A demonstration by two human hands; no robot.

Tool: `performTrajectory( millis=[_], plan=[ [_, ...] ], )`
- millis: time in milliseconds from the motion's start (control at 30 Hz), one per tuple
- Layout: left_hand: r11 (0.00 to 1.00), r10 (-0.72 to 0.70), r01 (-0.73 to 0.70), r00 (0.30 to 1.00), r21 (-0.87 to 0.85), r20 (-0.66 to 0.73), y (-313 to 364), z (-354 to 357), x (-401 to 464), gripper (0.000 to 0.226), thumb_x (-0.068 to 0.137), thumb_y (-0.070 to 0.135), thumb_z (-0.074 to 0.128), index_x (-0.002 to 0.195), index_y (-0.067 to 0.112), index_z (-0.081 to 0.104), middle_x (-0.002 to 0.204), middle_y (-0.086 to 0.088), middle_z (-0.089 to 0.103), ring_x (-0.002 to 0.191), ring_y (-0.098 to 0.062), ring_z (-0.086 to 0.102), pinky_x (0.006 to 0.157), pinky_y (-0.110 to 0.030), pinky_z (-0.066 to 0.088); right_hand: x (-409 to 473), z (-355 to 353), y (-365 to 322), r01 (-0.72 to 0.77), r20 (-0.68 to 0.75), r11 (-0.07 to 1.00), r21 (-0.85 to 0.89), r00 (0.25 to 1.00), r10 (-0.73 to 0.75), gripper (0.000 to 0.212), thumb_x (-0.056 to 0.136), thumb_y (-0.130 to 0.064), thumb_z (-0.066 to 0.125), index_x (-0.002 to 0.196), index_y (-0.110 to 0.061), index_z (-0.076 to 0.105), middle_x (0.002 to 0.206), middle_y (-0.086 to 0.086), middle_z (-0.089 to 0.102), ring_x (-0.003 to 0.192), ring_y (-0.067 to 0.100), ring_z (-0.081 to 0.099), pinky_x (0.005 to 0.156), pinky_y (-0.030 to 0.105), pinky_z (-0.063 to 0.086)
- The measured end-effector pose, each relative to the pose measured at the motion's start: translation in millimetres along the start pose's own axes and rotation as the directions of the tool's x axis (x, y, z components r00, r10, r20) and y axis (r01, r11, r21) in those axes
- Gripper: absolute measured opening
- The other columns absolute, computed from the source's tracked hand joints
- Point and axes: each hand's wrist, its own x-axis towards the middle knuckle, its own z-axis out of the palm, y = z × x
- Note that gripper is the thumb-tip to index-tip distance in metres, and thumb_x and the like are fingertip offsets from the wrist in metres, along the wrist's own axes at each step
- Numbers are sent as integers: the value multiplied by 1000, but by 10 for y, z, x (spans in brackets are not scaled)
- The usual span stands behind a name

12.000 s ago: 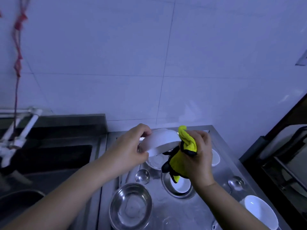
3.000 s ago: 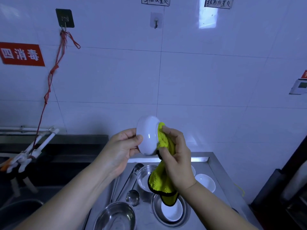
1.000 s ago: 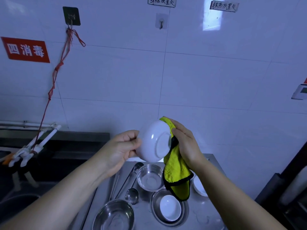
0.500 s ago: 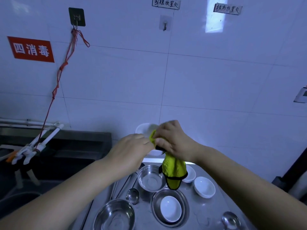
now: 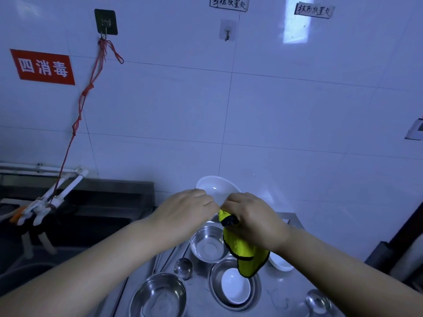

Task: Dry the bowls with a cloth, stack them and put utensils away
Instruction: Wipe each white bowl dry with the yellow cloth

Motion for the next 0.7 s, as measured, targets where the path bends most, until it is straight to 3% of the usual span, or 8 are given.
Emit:
performTrajectory(
  millis=[100,200,267,333,433,533,600,700],
  plan=[
    [1000,19,-18,1000,16,-24,-214,-93,56,26,76,37,53,90,22,68,86,8,65,95,-13,54,89,-20,32,-42,-135,87,48,0,999,-23,999,-48,14,72,-20,53,81,-16,64,79,-1,60,67,21,53,64,21,31],
    [990,102,-103,995,94,11,-434,-138,102,15,72,29,62,83,21,67,86,6,65,106,-17,58,112,-26,21,-79,-194,148,121,-27,991,-58,992,-123,28,71,-11,44,85,-11,68,84,3,63,69,25,55,70,24,35],
    [987,127,-131,991,92,48,-405,-160,119,9,78,26,57,76,19,62,78,4,59,90,-20,61,109,-31,33,-95,-188,158,129,-56,988,-86,989,-134,29,73,-10,43,86,-10,68,85,4,63,69,25,55,71,25,37],
    [990,107,-108,994,93,16,-248,-157,152,16,80,29,53,69,19,58,70,3,54,77,-20,57,82,-32,49,-84,-139,83,68,-112,996,-64,991,-75,22,74,-12,47,86,-11,66,83,4,62,70,22,51,69,25,36],
    [987,94,-90,995,136,-23,-2,-126,227,13,74,18,51,61,18,51,60,1,48,60,-21,48,61,-26,30,-15,10,-98,-107,-227,994,-8,969,103,14,64,-10,64,77,-13,60,74,2,58,64,19,46,61,22,29],
    [991,96,-89,994,104,-60,3,-88,257,13,71,17,55,59,18,52,57,1,49,59,-22,49,65,-26,32,-1,69,-114,-128,-237,992,5,963,126,19,61,-7,71,74,-14,60,71,2,56,60,20,47,59,23,28],
    [995,95,-94,995,34,-31,-137,-77,182,14,67,30,70,68,19,62,65,4,57,73,-19,56,88,-28,40,-69,13,-45,-4,-180,998,-58,984,-6,7,72,-9,58,77,-13,63,74,3,58,65,22,49,63,25,33],
    [996,87,-88,995,28,45,-354,-137,109,21,70,39,67,82,21,68,80,6,64,96,-17,61,111,-32,26,-136,-88,92,173,-95,974,-146,978,-188,18,80,-7,49,82,-10,67,80,5,60,71,23,47,70,28,37]
  ],
)
